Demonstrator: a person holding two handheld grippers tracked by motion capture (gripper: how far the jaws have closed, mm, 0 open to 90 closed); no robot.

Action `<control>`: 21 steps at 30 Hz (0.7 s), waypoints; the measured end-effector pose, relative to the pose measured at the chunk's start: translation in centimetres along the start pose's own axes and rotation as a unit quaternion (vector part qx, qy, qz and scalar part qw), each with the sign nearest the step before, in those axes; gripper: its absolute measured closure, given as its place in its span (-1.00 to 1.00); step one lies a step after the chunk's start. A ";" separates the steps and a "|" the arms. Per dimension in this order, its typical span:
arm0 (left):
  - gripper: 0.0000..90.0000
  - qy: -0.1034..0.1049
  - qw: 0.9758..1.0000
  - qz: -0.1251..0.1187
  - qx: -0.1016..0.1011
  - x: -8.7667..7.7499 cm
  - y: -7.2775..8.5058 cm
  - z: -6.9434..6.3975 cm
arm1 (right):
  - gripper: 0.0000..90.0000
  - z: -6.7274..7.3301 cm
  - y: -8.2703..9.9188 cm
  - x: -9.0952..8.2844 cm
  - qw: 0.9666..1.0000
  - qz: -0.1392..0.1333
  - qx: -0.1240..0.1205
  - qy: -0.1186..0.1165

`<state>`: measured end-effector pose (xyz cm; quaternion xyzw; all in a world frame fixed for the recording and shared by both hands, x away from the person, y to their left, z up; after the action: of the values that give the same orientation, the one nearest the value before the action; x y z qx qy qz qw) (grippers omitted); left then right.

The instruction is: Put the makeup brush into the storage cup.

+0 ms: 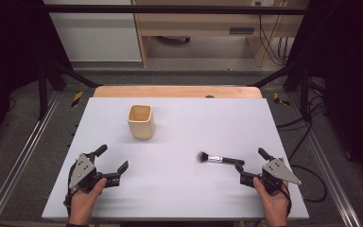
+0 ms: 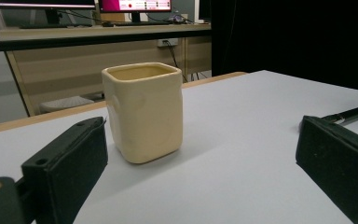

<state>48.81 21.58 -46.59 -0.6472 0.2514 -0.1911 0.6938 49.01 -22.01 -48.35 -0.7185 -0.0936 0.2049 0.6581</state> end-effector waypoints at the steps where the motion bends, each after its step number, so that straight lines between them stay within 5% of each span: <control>1: -0.96 0.000 1.000 0.001 0.000 0.0 0.0 0.0 | -0.89 0.0 0.1 0.0 1.000 0.001 -0.001 0.000; 12: -0.96 -0.001 1.000 0.005 0.001 0.0 0.3 0.2 | -0.90 0.5 0.3 0.1 1.000 0.013 -0.010 -0.007; 17: -0.96 -0.001 1.000 0.009 0.003 0.0 0.4 0.2 | -0.92 1.0 0.4 0.4 0.998 0.052 -0.032 -0.022; 21: -0.96 0.001 1.000 0.013 0.005 0.2 0.6 0.0 | -0.92 1.4 0.9 0.8 0.992 0.095 -0.060 -0.049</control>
<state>48.93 21.50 -47.23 -0.6401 0.2593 -0.1839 0.6994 49.01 -20.57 -49.39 -0.7515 -0.0696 0.2956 0.5857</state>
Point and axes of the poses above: each handheld gripper's, and its own axes: x roughly forward along the jaws, y roughly out of its underside, z roughly to its left, the point moved 9 cm from there along x, roughly forward along the jaws
